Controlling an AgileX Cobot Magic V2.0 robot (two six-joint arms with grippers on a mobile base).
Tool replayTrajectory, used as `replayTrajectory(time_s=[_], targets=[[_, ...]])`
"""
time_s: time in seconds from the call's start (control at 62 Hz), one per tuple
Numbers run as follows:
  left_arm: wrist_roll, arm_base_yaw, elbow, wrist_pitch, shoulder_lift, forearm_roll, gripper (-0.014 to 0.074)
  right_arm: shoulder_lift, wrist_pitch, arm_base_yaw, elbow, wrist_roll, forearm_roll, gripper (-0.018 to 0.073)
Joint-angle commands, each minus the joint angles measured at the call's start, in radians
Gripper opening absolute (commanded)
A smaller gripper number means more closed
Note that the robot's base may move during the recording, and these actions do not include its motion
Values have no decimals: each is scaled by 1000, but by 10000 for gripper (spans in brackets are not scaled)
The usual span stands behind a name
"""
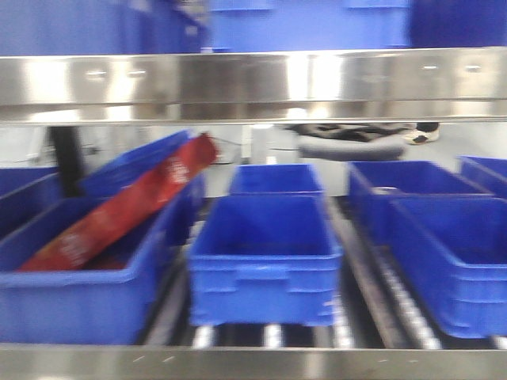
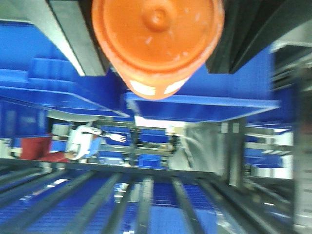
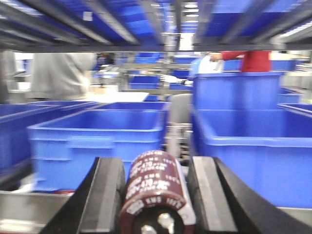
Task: Place cylindrical capacitor in blue bin on shelf
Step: 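Drive toward the steel shelf of blue bins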
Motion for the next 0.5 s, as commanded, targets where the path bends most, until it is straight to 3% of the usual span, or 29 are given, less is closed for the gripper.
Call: replayTrajectory(time_s=[0.0, 0.484], targets=[[1, 5, 0, -22, -4, -8, -111, -5, -23, 1, 1, -2, -7, -162], [1, 5, 0, -22, -4, -8, -111, -5, -23, 1, 1, -2, -7, -162]])
